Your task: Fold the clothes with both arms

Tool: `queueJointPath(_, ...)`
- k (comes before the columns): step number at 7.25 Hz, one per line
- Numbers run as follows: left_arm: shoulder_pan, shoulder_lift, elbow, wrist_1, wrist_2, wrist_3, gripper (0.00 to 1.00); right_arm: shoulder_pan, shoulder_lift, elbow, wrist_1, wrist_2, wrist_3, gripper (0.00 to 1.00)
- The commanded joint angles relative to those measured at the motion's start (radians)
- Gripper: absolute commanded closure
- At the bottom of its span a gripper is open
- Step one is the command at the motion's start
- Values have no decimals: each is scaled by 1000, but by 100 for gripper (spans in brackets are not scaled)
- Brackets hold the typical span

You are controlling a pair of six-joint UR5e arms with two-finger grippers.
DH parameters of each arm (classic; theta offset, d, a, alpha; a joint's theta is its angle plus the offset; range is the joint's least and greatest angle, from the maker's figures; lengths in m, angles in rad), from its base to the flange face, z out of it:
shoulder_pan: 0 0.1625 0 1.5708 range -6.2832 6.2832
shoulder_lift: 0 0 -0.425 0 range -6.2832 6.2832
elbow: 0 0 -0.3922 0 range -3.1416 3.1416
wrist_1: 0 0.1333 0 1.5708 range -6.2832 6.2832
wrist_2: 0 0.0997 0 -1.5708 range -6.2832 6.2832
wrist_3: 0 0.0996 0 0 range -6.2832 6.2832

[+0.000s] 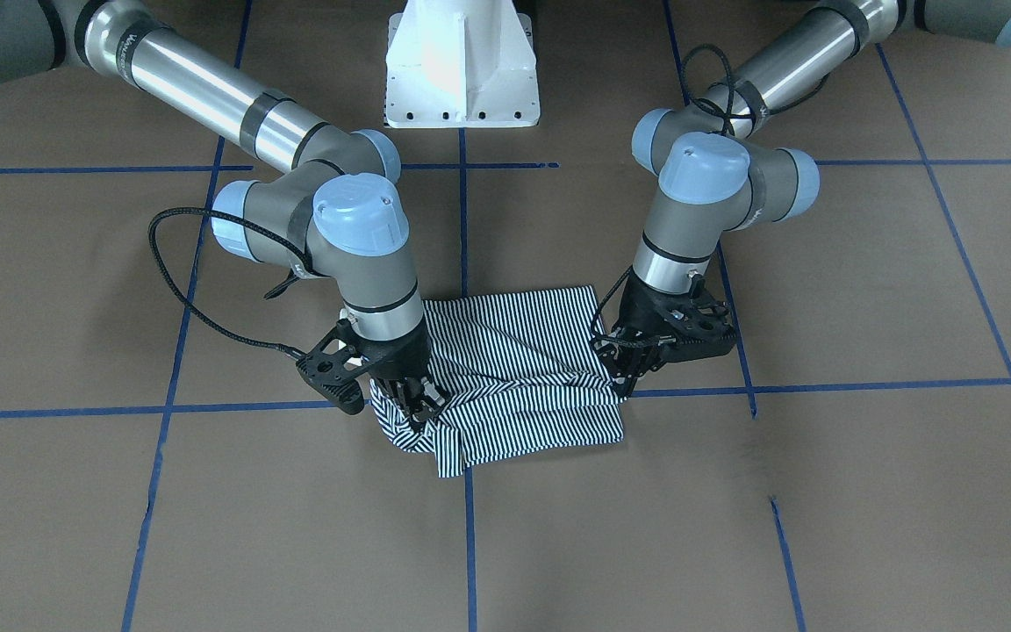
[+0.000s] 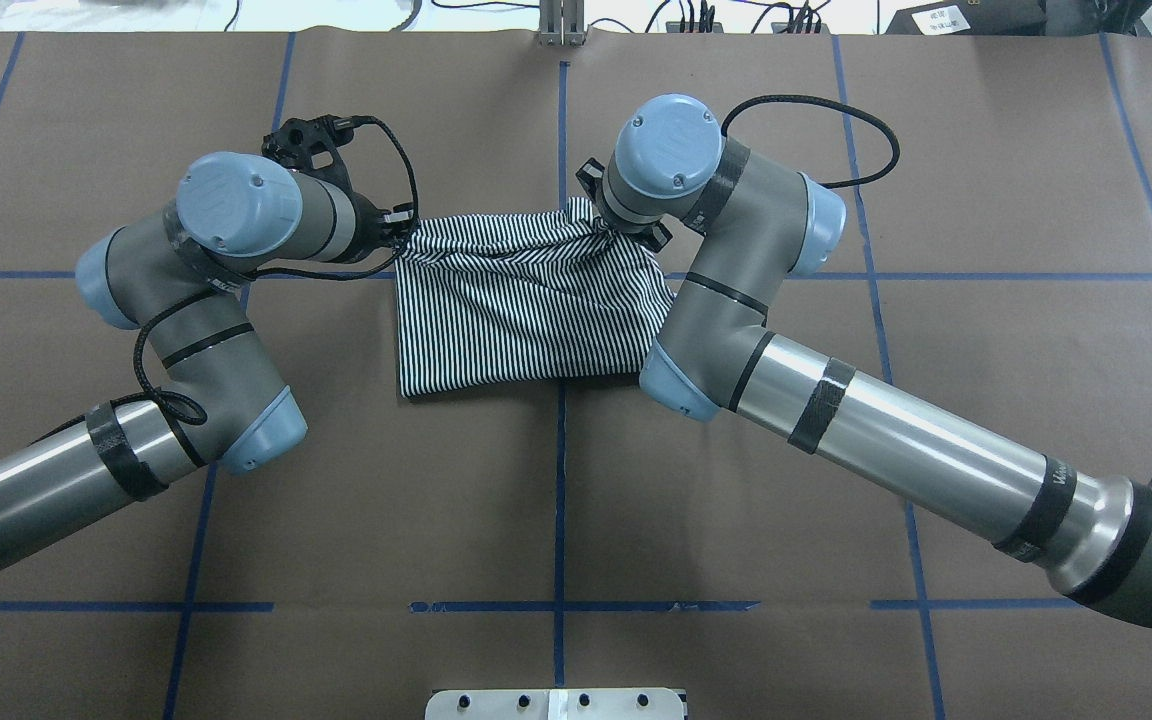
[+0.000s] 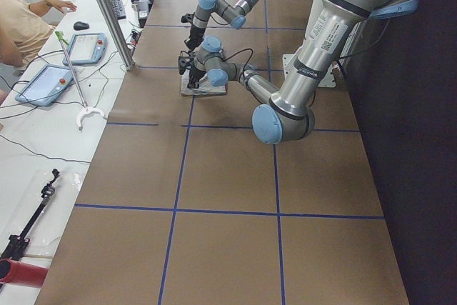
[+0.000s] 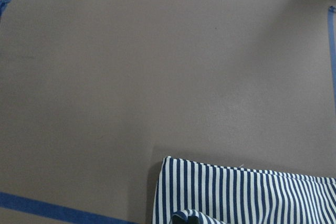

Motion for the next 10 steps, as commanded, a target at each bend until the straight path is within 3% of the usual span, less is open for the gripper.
queueJointPath(1,-30,-4,41,-39,0,35,49,15,4,-32,23,-2,-24,0)
queueJointPath(5,-40,-65,35,-24,-12,26,47,102,6,-37,51,7,-30,0)
queueJointPath(6,-26,-71,-6,-1,-39,-35,79,132,1,-35,51,51,-63,0)
queueJointPath(7,-9,-71,-58,63,-77,-57,100,140,-6,-28,51,56,-106,0)
queueJointPath(9,72,-120,-54,225,-67,49,100,143,-57,50,54,119,-137,0)
queueJointPath(10,92,-122,-36,235,-69,120,100,143,-72,69,54,121,-137,0)
